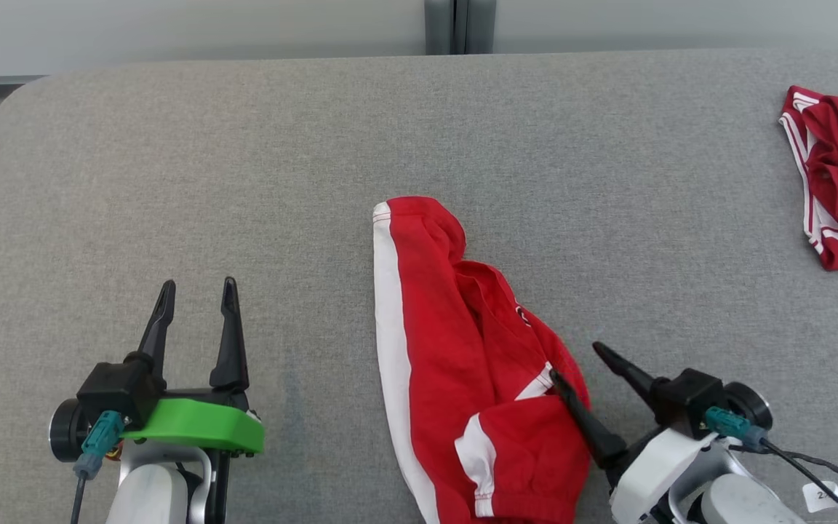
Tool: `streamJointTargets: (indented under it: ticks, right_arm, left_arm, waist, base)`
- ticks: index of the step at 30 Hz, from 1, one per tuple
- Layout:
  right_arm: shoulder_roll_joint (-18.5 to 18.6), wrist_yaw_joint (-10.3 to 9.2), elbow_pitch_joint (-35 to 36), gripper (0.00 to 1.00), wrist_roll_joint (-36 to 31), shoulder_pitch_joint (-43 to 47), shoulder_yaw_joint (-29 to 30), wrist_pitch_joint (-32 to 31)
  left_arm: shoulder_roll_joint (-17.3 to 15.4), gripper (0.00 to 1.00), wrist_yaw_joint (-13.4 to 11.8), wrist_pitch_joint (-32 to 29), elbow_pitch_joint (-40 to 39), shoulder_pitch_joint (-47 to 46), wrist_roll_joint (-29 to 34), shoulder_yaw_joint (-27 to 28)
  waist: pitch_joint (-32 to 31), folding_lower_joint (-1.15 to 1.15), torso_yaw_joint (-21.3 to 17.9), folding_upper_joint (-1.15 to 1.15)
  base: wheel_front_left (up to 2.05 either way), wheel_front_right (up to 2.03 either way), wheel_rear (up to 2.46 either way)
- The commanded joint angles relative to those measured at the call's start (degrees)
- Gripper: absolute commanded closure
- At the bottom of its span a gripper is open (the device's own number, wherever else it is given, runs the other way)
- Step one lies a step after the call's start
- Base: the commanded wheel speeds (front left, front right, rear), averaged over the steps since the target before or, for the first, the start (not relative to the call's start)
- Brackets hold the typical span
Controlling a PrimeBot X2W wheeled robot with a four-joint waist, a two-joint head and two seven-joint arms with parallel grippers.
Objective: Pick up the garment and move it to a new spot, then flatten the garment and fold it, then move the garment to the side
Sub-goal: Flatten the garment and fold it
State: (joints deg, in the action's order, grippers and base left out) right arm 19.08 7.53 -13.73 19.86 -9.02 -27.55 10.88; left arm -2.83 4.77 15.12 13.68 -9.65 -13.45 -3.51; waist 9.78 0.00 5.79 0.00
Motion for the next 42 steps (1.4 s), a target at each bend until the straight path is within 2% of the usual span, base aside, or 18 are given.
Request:
streamJointTargets:
  ticks: [1, 5, 6, 7, 8, 9, 14, 22, 26, 28, 31, 32, 33, 38, 42]
  right_arm:
    - [-0.3, -0.1, -0.8, 0.0, 0.8, -0.1, -0.7, -0.6]
    - [-1.5, -0.1, -3.8, 0.0, 4.4, 0.2, -2.7, -3.2]
    - [-1.6, -0.09, -4.4, 0.03, 5.5, 0.2, -3.3, -3.9]
    - [-1.5, -0.09, -4.9, 0.49, 6.4, 0.1, -3.8, -4.3]
    - [-1.4, -0.1, -5.2, 0.62, 7.2, -0.3, -4.2, -4.5]
    - [-1.3, -0.1, -5.3, 1.0, 7.6, -0.9, -4.2, -4.1]
    - [0.2, -0.1, -6.6, 1.0, 8.8, -5.2, -3.2, -2.8]
    - [4.6, -0.1, -11.3, 1.0, 7.1, -19.4, -0.9, -3.7]
    - [6.5, -0.1, -16.9, 1.0, 6.6, -27.4, -1.1, -5.0]
    - [6.9, -0.1, -22.6, 1.0, 6.4, -32.8, -0.6, -4.7]
    - [5.8, -0.1, -28.2, 1.0, 7.0, -37.1, 0.0, -3.6]
    - [5.8, -0.1, -30.3, 0.2, 7.0, -38.5, 0.2, -3.0]
    - [5.7, -0.1, -32.0, 0.0, 6.7, -39.4, 0.2, -2.8]
    - [4.2, -0.1, -37.7, 0.0, 6.0, -42.8, 1.7, 2.3]
    - [3.7, -0.1, -37.6, 0.0, 5.1, -41.5, 2.4, 4.1]
  left_arm:
    - [-0.1, 0.0, -0.1, 0.0, 0.1, 0.3, -0.1, 0.1]
    - [-0.1, 0.0, -0.1, 0.0, -0.1, 0.1, -0.1, 0.2]
    - [-0.1, 0.0, -0.1, 0.0, -0.1, 0.0, -0.2, 0.3]
    - [-0.1, 0.0, -0.1, 0.0, -0.2, -0.1, -0.1, 0.3]
    - [-0.1, 0.0, -0.1, 0.0, -0.2, -0.2, -0.1, 0.4]
    - [-0.1, 0.0, -0.1, 0.0, -0.3, -0.2, 0.0, 0.5]
    - [-0.1, 0.0, -0.3, 0.0, -0.4, -0.7, 0.3, 0.6]
    - [-0.1, 0.0, 0.0, 0.0, 0.0, -2.6, -0.1, -0.6]
    - [-0.1, 0.0, -0.2, 0.0, 0.1, -3.5, -0.6, -1.6]
    - [-0.1, 0.0, -0.3, 0.0, 0.2, -4.3, -1.1, -2.5]
    - [-0.1, 0.0, -0.4, 0.0, 0.3, -4.6, -1.4, -3.2]
    - [-0.1, 0.0, -0.5, 0.0, 0.3, -4.9, -1.6, -3.5]
    - [-0.1, 0.0, -0.6, 0.0, 0.3, -5.1, -1.7, -3.7]
    - [-0.1, 0.0, -1.2, 0.0, 0.4, -5.1, -1.9, -4.4]
    - [-0.1, 0.0, -1.2, 0.0, 0.4, -4.2, -1.2, -3.6]
  waist:
    - [0.3, 0.0, 0.3, 0.0]
    - [0.8, 0.0, 0.5, 0.0]
    - [0.9, 0.0, 0.6, 0.0]
    - [1.0, 0.0, 0.6, 0.0]
    - [1.1, 0.0, 0.5, 0.0]
    - [1.2, 0.0, 0.5, 0.0]
    - [1.9, 0.0, 0.2, 0.0]
    - [3.5, 0.0, 1.5, 0.0]
    - [4.3, 0.0, 3.0, 0.0]
    - [5.1, 0.0, 4.1, 0.0]
    - [5.7, 0.0, 4.8, 0.0]
    - [6.0, 0.0, 5.1, 0.0]
    - [6.1, 0.0, 5.3, 0.0]
    - [6.0, 0.0, 4.8, 0.0]
    - [5.2, 0.0, 3.2, 0.0]
  base:
    - [0.0, 0.0, 0.0]
    - [0.0, 0.0, 0.0]
    - [0.0, 0.0, 0.0]
    - [0.0, 0.0, 0.0]
    - [0.0, 0.0, 0.0]
    - [0.0, 0.0, 0.0]
    - [0.0, 0.0, 0.0]
    - [0.0, 0.0, 0.0]
    - [0.0, 0.0, 0.0]
    - [0.0, 0.0, 0.0]
    - [0.0, 0.0, 0.0]
    - [0.0, 0.0, 0.0]
    - [0.0, 0.0, 0.0]
    - [0.0, 0.0, 0.0]
    - [0.0, 0.0, 0.0]
